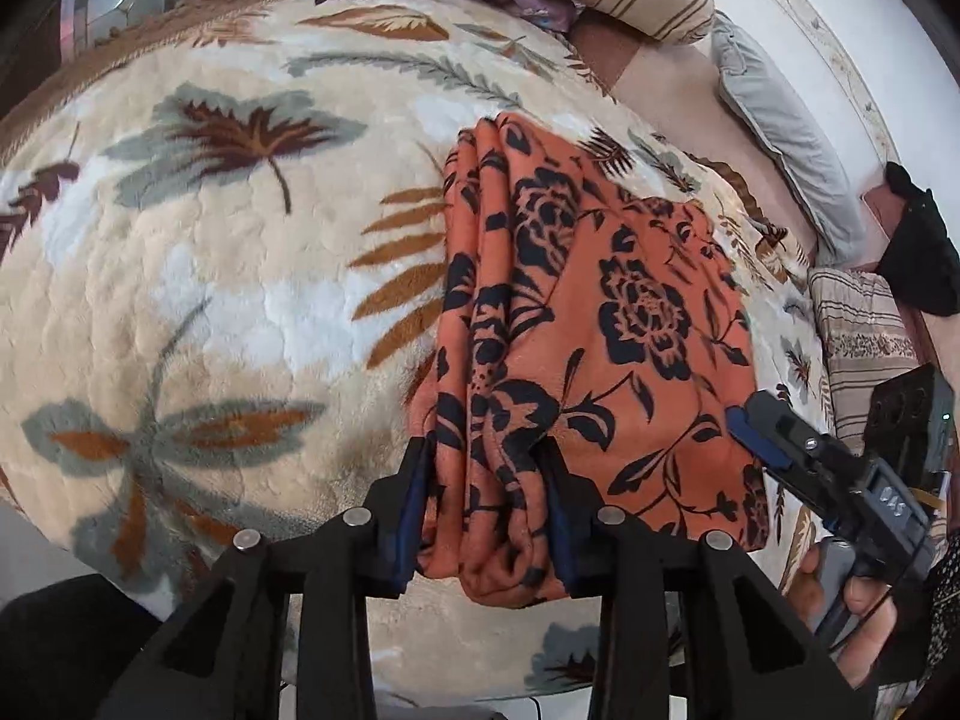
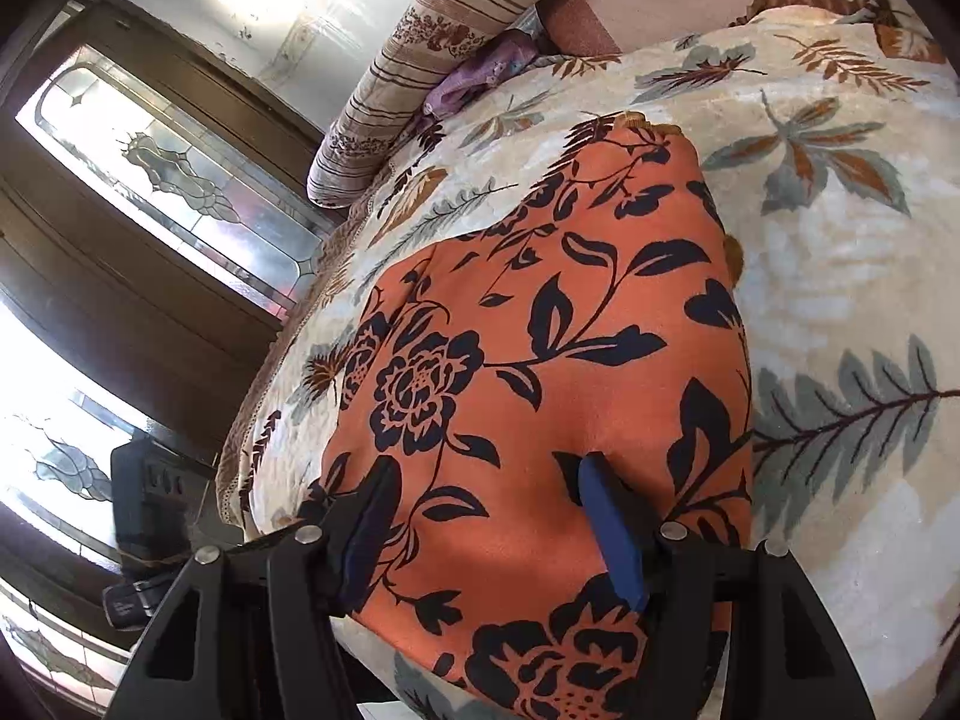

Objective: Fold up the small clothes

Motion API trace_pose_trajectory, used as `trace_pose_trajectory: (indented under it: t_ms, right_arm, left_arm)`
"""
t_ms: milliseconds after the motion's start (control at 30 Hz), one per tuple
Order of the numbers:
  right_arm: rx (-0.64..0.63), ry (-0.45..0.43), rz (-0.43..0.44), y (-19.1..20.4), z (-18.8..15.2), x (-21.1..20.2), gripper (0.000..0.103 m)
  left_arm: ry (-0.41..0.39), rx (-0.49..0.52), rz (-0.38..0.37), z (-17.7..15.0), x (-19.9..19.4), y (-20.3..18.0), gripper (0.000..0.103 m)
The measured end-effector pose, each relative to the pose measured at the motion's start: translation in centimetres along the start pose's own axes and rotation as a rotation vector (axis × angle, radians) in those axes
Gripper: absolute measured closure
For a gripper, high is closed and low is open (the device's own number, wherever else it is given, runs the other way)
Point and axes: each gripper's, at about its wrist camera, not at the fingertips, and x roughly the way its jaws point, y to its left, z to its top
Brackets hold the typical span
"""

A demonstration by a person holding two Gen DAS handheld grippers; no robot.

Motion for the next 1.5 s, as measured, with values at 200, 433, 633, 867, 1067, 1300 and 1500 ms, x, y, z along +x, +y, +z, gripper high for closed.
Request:
trace_pose_trajectory:
  t_ms: [200,433,633,867,1067,1300,1500]
  right_arm:
    - [0.017,-0.001,0.033,-0.4,-0.1,-0.2,0.037]
    - [0.032,0.013,0.068,-0.9,0.0,-0.4,0.037]
    - [0.058,0.024,0.083,-1.1,0.5,-0.7,0.037]
    - [0.098,0.037,0.070,-1.7,1.8,-0.3,0.030]
    - [0.112,0.034,0.114,-1.5,4.7,-1.0,0.030]
    - [0.326,0.121,0.165,-6.0,9.8,3.6,0.030]
    - [0.294,0.070,0.189,-4.5,12.3,3.1,0.028]
  left_arm:
    - [-0.080,0.044,-0.024,5.1,-0.7,-1.5,0.050]
    - [0.009,0.025,0.037,10.7,5.7,0.0,0.070]
    - [-0.027,0.077,0.058,10.2,4.8,-0.7,0.068]
    - [-0.024,0.121,0.120,10.1,6.1,-1.0,0.059]
    - [-0.054,0.128,0.112,10.0,5.4,-0.7,0.058]
    - [-0.058,0.125,0.119,9.9,5.7,-0.7,0.053]
    - [-0.060,0.132,0.121,9.9,5.8,-0.6,0.050]
